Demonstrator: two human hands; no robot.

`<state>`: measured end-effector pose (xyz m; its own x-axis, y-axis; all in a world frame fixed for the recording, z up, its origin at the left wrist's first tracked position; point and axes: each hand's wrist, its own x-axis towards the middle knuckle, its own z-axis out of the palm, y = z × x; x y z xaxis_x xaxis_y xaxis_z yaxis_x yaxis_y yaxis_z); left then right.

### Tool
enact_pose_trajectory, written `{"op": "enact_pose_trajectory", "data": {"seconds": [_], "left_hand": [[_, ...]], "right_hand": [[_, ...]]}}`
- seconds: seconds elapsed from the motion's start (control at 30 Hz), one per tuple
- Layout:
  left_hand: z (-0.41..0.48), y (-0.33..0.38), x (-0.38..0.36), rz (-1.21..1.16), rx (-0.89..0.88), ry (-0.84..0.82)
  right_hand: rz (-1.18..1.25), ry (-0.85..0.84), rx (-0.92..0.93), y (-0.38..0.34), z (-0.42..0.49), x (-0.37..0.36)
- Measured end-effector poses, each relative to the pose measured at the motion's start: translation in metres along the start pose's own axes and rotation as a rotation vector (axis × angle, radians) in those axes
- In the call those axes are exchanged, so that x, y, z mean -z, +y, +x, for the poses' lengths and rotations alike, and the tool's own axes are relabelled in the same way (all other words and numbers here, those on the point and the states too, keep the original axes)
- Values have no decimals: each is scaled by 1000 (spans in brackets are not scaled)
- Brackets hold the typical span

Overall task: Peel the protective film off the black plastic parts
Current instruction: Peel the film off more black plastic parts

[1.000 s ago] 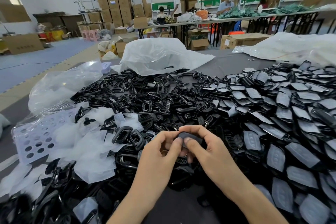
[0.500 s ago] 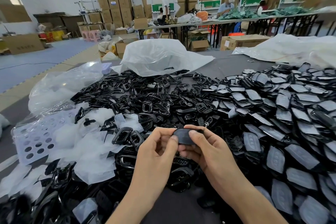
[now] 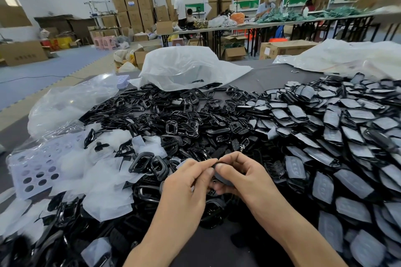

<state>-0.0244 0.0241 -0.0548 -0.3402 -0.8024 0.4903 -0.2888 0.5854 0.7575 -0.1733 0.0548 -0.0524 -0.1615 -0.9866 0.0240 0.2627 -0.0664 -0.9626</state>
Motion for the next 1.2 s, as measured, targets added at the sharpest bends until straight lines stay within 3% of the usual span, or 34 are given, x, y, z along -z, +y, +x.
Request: {"op": "enact_pose_trajectory", "data": {"seconds": [0.1, 0.27, 0.4, 0.57, 0.77, 1.0, 1.2], "left_hand": [[-3, 3, 1, 133, -111, 21], [-8, 7, 0, 417, -357, -176], [-12, 14, -9, 454, -436, -292], [-13, 14, -7, 360, -348, -209], [-8, 5, -7, -48, 25, 59], [0, 8, -5, -356, 259, 26], [6, 2, 1, -345, 283, 119]], "right_hand": [[23, 109, 15, -1, 0, 1], [145, 244, 1, -3, 1, 0], [219, 269, -15, -3, 2, 1], [269, 267, -22, -6, 6, 5], [190, 182, -19, -2, 3, 3], [41, 11, -11, 2, -3, -5], [-468, -59, 149, 5, -11, 0]]}}
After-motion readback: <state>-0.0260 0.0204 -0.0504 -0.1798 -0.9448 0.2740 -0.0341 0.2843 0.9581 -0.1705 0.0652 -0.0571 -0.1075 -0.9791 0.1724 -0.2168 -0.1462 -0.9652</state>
